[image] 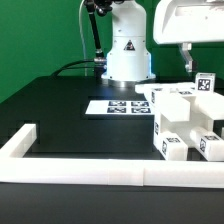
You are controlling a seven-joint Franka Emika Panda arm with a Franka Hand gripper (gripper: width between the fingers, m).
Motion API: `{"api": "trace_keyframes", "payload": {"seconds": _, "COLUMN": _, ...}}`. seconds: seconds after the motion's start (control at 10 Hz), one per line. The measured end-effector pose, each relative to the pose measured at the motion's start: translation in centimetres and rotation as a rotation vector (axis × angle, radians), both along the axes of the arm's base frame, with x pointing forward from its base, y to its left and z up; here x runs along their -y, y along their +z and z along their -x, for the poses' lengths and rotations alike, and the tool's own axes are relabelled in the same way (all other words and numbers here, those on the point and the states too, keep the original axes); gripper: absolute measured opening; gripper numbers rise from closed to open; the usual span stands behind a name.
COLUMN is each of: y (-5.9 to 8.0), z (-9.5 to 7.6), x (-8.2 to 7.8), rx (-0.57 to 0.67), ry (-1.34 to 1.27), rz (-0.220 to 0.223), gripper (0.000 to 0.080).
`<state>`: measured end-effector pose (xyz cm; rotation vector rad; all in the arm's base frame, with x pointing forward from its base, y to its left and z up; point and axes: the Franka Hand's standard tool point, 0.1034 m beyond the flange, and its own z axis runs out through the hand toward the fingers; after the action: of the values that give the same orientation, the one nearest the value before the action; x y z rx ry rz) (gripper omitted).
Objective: Assemble chair
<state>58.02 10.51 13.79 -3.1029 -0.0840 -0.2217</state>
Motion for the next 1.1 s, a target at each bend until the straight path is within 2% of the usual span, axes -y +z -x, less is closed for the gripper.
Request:
{"api": "trace_keyframes", "payload": {"seconds": 0.1, "y": -0.2, "z": 0.3, "x": -0.1, "rx": -0.017, "ry": 0.015, "rz": 0.004, "gripper": 0.0649}}
{"api": "trace_keyframes", "payload": {"seconds": 0.2, "y": -0.5, "z": 1.3, "x": -0.3, "rx": -0.103, "ry": 0.072, "rz": 0.019, "gripper": 0.0649}}
{"api": "trace_keyframes", "payload": {"seconds": 0.3, "y": -0.4, "z": 1.5, "x": -0.6, "rx": -0.188, "ry": 0.102, "rz": 0.038, "gripper": 0.0649}}
{"api": "trace_keyframes", "payload": {"seconds": 0.5, "y": -0.1, "z": 1.6, "x": -0.8, "rx": -0.327, "ry": 0.128, "rz": 0.049, "gripper": 0.0649}}
{"api": "trace_keyframes", "payload": {"seconds": 0.6, "y": 0.0, "z": 1.2, "x": -0.7, "rx": -0.360, "ry": 0.130, "rz": 0.052, "gripper": 0.0649}}
{"api": "trace_keyframes", "payload": {"seconds": 0.9, "y": 0.1, "z": 0.9, "x": -0.5, "rx": -0.354, "ry": 0.137, "rz": 0.051, "gripper": 0.0649}}
{"api": "trace_keyframes", "payload": {"seconds": 1.0, "y": 0.0, "z": 0.9, "x": -0.4, "rx": -0.352, "ry": 0.187, "rz": 0.053, "gripper": 0.0649}}
{"api": "trace_keyframes", "payload": {"seconds": 1.1, "y": -0.1, "z": 0.8, "x": -0.3, "rx": -0.338, "ry": 0.357, "rz": 0.057, "gripper": 0.0649}}
